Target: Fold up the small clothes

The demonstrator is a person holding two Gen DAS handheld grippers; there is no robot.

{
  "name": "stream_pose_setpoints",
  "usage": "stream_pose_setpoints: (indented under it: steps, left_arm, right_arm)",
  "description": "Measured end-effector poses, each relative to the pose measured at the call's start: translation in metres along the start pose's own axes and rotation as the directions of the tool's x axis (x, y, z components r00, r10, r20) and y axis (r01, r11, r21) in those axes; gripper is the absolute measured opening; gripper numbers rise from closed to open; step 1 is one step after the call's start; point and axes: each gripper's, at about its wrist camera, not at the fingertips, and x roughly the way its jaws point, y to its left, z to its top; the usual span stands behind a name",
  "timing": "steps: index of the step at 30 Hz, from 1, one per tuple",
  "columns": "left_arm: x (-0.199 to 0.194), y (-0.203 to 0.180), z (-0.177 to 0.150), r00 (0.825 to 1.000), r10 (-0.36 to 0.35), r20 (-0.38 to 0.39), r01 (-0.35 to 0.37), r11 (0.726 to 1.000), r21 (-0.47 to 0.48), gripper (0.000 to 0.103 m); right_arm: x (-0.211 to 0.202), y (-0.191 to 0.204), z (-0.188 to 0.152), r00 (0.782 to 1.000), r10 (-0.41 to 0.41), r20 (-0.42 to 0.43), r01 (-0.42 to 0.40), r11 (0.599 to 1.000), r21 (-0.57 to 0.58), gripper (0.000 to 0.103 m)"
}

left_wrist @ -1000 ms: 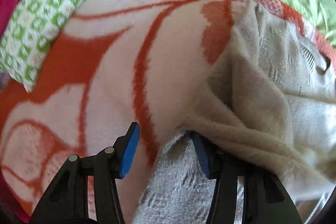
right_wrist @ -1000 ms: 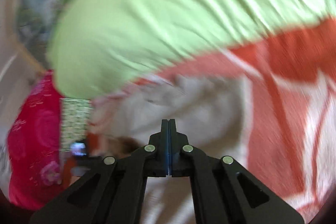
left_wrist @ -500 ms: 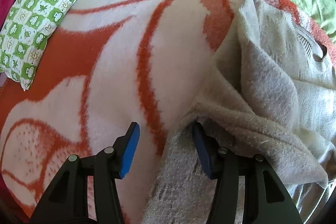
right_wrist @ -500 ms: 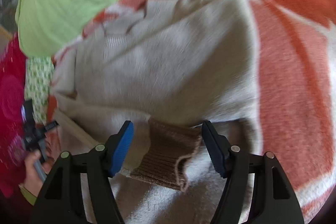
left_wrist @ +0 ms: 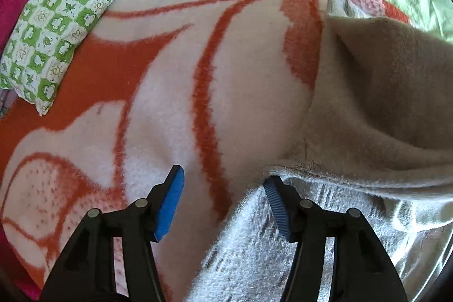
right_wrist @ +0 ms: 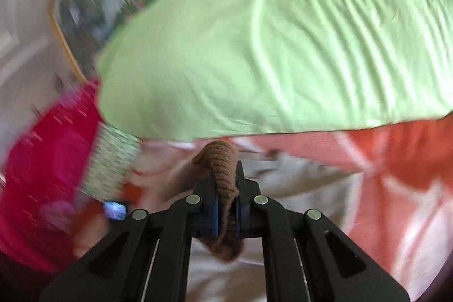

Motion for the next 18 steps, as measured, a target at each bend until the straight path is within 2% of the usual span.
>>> stream_pose_setpoints:
  steps: [2, 4, 6, 8, 9, 10, 12, 13, 14, 16, 18]
  left_arm:
    - [0.003, 0.001, -0.002, 1.000, -0.001, -0.011, 0.000, 1.000, -0.020, 0.060]
    - [0.005, 0.006, -0.003, 1.000, -0.020, -0.023, 0.019, 0.999, -0.046, 0.060]
    - [0.006, 0.009, -0.001, 0.999, -0.023, -0.026, 0.022, 0.998, -0.058, 0.061]
    - [0.008, 0.011, 0.000, 1.000, -0.016, -0.027, 0.015, 0.998, -0.056, 0.064]
    - [0.009, 0.013, 0.001, 1.000, -0.016, -0.027, 0.014, 0.998, -0.061, 0.065]
    - [0.010, 0.014, 0.001, 0.999, -0.017, -0.028, 0.015, 0.998, -0.068, 0.065]
    - [0.011, 0.017, 0.001, 0.999, -0.022, -0.031, 0.020, 0.997, -0.071, 0.066]
    - [0.010, 0.018, 0.000, 0.999, -0.023, -0.029, 0.021, 0.998, -0.067, 0.066]
    - [0.008, 0.018, -0.001, 0.999, -0.025, -0.027, 0.023, 0.998, -0.057, 0.066]
    - [0.002, 0.021, -0.005, 0.999, -0.035, -0.021, 0.034, 0.999, -0.033, 0.066]
    - [-0.006, 0.022, -0.012, 0.999, -0.050, -0.009, 0.050, 0.999, -0.008, 0.063]
  right_arm:
    - [0.032, -0.029, -0.025, 0.991, -0.075, -0.111, 0.078, 0.997, 0.027, 0.009]
    - [0.066, -0.062, -0.060, 0.967, -0.139, -0.213, 0.152, 0.987, 0.046, 0.009]
    - [0.086, -0.091, -0.088, 0.947, -0.133, -0.294, 0.171, 0.979, 0.107, 0.009]
    - [0.102, -0.105, -0.104, 0.916, -0.160, -0.368, 0.223, 0.965, 0.134, 0.020]
    - [0.104, -0.106, -0.111, 0.904, -0.186, -0.384, 0.254, 0.958, 0.134, 0.022]
    - [0.099, -0.101, -0.111, 0.909, -0.195, -0.368, 0.260, 0.956, 0.134, 0.024]
    - [0.087, -0.084, -0.105, 0.899, -0.284, -0.333, 0.329, 0.940, 0.086, 0.037]
    - [0.081, -0.073, -0.100, 0.896, -0.325, -0.302, 0.357, 0.932, 0.058, 0.049]
    - [0.076, -0.062, -0.095, 0.904, -0.338, -0.261, 0.358, 0.933, 0.031, 0.054]
    - [0.072, -0.030, -0.078, 0.918, -0.349, -0.190, 0.348, 0.937, -0.043, 0.056]
    - [0.079, 0.005, -0.063, 0.944, -0.289, -0.160, 0.274, 0.956, -0.108, 0.060]
